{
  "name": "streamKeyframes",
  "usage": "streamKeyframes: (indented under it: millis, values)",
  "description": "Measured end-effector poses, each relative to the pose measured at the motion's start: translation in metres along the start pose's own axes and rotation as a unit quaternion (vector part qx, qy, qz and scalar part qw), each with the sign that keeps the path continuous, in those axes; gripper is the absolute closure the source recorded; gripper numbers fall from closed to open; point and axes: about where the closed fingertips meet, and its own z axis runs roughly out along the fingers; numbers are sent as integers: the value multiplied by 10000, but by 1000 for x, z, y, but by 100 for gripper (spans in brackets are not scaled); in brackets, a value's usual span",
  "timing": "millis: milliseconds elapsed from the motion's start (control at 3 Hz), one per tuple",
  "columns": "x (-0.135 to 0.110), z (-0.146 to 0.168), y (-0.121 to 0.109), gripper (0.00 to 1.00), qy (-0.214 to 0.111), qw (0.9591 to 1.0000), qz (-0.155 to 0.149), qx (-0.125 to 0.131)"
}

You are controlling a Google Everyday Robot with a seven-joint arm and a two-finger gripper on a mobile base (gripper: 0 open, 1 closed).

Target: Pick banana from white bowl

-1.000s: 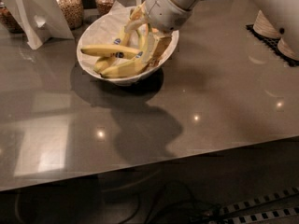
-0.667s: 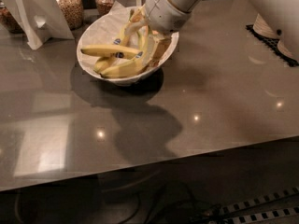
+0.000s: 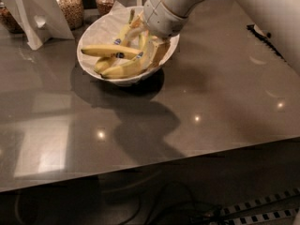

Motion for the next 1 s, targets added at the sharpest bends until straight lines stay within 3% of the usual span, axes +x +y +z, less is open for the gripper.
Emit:
streamKeyframes:
  millis: [1000]
  values:
    - [17,29,0,43,110,9993,-279,-225]
